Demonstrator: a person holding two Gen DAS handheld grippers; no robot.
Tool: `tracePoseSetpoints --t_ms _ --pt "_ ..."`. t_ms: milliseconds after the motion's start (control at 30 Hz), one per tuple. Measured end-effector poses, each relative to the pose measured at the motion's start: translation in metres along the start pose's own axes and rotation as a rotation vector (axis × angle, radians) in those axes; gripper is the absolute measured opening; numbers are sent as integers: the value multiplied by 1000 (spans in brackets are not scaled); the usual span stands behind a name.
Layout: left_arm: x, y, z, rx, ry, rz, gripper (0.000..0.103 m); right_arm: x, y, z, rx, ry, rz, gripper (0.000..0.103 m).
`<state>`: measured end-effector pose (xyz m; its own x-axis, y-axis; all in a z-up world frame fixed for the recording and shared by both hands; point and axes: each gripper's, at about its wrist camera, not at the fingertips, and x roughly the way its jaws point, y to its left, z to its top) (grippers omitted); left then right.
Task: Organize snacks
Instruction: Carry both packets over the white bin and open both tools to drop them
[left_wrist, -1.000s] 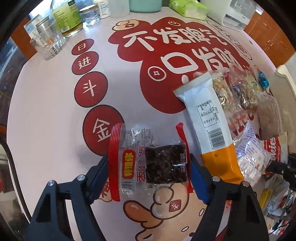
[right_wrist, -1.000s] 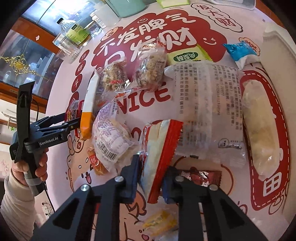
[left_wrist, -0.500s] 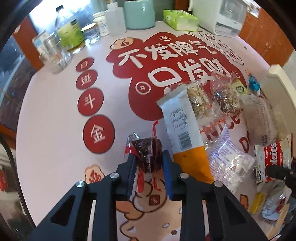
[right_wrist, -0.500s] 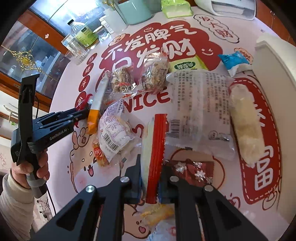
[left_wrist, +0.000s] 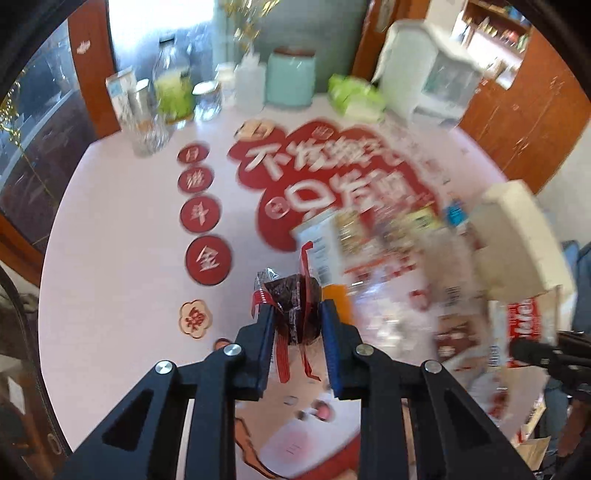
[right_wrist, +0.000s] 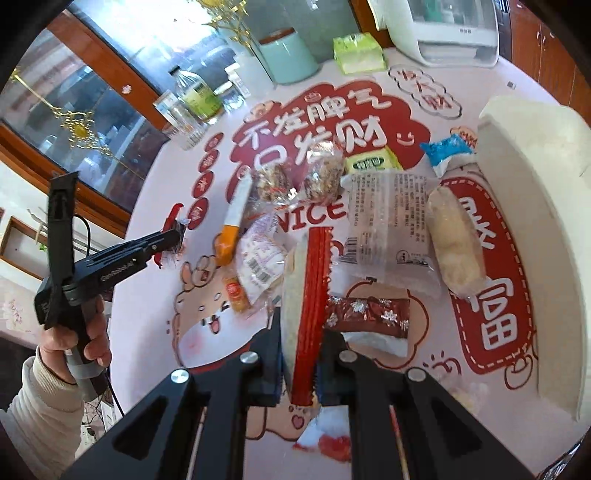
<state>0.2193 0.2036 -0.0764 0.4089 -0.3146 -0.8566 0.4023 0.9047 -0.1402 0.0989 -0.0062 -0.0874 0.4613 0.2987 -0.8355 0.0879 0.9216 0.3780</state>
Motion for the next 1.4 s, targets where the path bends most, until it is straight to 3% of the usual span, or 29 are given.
tracePoseSetpoints --t_ms 300,533,700,967,1200,1400 --pt "-100 -90 5 84 -193 -160 22 -75 -2 -6 -25 -122 8 12" --pt "-128 -187 0 140 -254 -213 22 -130 -42 -9 -45 -207 3 12" --pt "-116 -267 0 139 -244 -196 22 -159 -92 -4 -69 -215 5 12" --pt "-65 -372 0 114 -196 -189 22 -189 -187 5 -116 -197 -119 12" --pt "-26 -418 -2 110 -127 -165 22 -188 -239 5 -107 -162 -155 12" --pt "-7 -434 -3 111 -101 -132 23 -179 -256 7 -114 -130 -154 12"
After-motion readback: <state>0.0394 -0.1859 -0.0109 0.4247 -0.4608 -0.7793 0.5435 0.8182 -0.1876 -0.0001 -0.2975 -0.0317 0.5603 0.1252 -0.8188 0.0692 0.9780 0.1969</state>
